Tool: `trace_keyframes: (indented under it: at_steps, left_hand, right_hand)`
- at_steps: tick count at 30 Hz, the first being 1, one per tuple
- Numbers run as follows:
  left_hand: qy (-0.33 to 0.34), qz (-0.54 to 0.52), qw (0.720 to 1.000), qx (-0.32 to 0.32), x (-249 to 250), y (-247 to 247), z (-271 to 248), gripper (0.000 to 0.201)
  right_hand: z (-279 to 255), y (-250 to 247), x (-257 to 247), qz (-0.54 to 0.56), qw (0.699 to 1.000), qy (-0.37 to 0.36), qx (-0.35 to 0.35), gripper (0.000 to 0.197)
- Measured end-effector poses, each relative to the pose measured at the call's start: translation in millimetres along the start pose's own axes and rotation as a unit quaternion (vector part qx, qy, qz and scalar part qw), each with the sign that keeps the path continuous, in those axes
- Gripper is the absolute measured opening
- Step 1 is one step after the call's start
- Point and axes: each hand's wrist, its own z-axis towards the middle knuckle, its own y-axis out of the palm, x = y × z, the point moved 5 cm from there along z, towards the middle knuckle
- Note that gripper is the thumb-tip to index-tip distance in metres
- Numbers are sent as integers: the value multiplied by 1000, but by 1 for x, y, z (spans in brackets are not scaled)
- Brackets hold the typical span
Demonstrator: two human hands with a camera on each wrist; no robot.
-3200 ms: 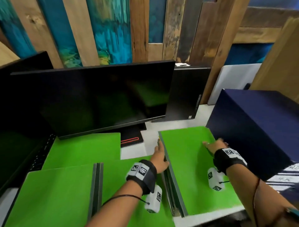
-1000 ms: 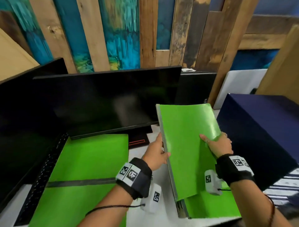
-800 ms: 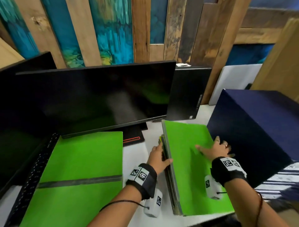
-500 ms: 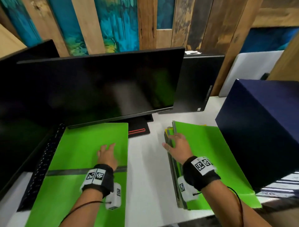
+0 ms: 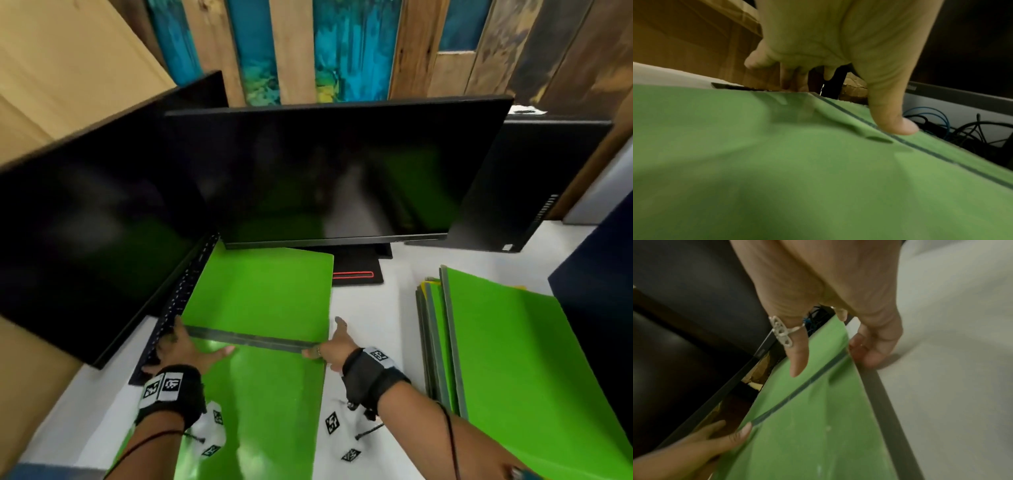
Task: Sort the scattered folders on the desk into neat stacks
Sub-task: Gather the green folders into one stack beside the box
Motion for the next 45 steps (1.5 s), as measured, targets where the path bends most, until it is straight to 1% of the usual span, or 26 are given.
trace_keyframes:
  at_steps: [1, 3, 5, 6, 8, 10, 12, 14, 15, 16, 18, 20, 22, 24, 25, 26, 27, 29, 31, 32, 34, 35, 37, 40, 43, 45]
  left_hand:
    - [-5, -12, 1000, 13, 0, -3, 0, 130]
    - [3, -56, 998, 34, 1, -8, 3, 125]
    - [21, -114, 993, 22, 5, -11, 3, 123]
    - [27, -115, 993, 6, 7, -13, 2, 123]
    - [42, -66, 997, -18, 13, -20, -4, 124]
    - [123, 2, 992, 6, 34, -34, -11, 128]
    - [254, 46, 966, 24, 66, -45, -26, 124]
    - [369, 73, 927, -5, 100, -53, -53, 96]
    - [404, 86, 910, -17, 115, -57, -68, 77]
    - [428, 96, 899, -16, 128, -64, -81, 61]
    - [455, 100, 884, 35, 151, -83, -105, 43]
    - [481, 86, 862, 136, 172, -110, -135, 38]
    - [502, 21, 840, 204, 186, -135, -165, 37]
    - [520, -78, 821, 225, 197, -156, -188, 34]
    - [524, -129, 812, 220, 203, -163, -197, 34]
    - [525, -176, 808, 203, 211, -166, -203, 35]
    - [527, -218, 802, 178, 219, -166, -207, 36]
    - [531, -278, 791, 124, 242, -153, -212, 30]
    - [520, -293, 798, 76, 268, -126, -217, 22]
    - [509, -299, 806, 48, 279, -109, -219, 21]
    - [471, -298, 830, -21, 300, -67, -219, 24]
    - [451, -295, 841, -56, 309, -46, -220, 26]
    - [421, -272, 857, -116, 322, -3, -224, 32]
    - [359, -184, 891, -208, 328, 55, -236, 44]
    - [248, -99, 927, -262, 314, 100, -227, 81]
    - [190, -83, 936, -285, 309, 121, -221, 98]
  right_hand:
    - [0, -1, -2, -34, 999, -13, 5, 117]
    - [-12, -5, -9, -124, 992, -32, 15, 116]
    - [-27, -14, -18, -238, 968, -61, 47, 107]
    - [-35, -20, -25, -282, 952, -89, 73, 101]
    - [-48, -33, -34, -297, 936, -141, 125, 84]
    - [-59, -45, -44, -297, 922, -186, 167, 67]
    - [-70, -55, -54, -305, 901, -227, 208, 50]
    - [-80, -64, -63, -245, 906, -269, 217, 26]
    - [-86, -68, -66, -198, 911, -292, 212, 20]
    - [-89, -73, -69, -153, 915, -312, 206, 20]
    - [-102, -89, -77, -108, 904, -339, 236, 28]
    - [-125, -115, -80, -83, 878, -357, 308, 36]
    - [-151, -144, -81, -44, 841, -379, 385, 50]
    - [-174, -178, -71, -16, 803, -367, 469, 72]
    - [-181, -195, -61, 5, 798, -341, 496, 82]
    - [-184, -209, -49, 37, 807, -308, 502, 89]
    - [-183, -222, -38, 85, 825, -282, 482, 95]
    - [-179, -239, -18, 197, 863, -240, 398, 102]
    - [-183, -251, -2, 227, 879, -209, 363, 102]
    - [-187, -260, 5, 210, 878, -195, 384, 93]
    - [-194, -282, 20, 145, 857, -159, 468, 65]
    - [-195, -292, 26, 111, 849, -142, 497, 57]
    - [-190, -312, 44, 54, 848, -102, 517, 52]
    - [-161, -335, 85, -54, 874, 6, 483, 63]
    - [-124, -334, 125, -126, 911, 54, 389, 72]
    - [-107, -332, 148, -152, 924, 87, 340, 74]
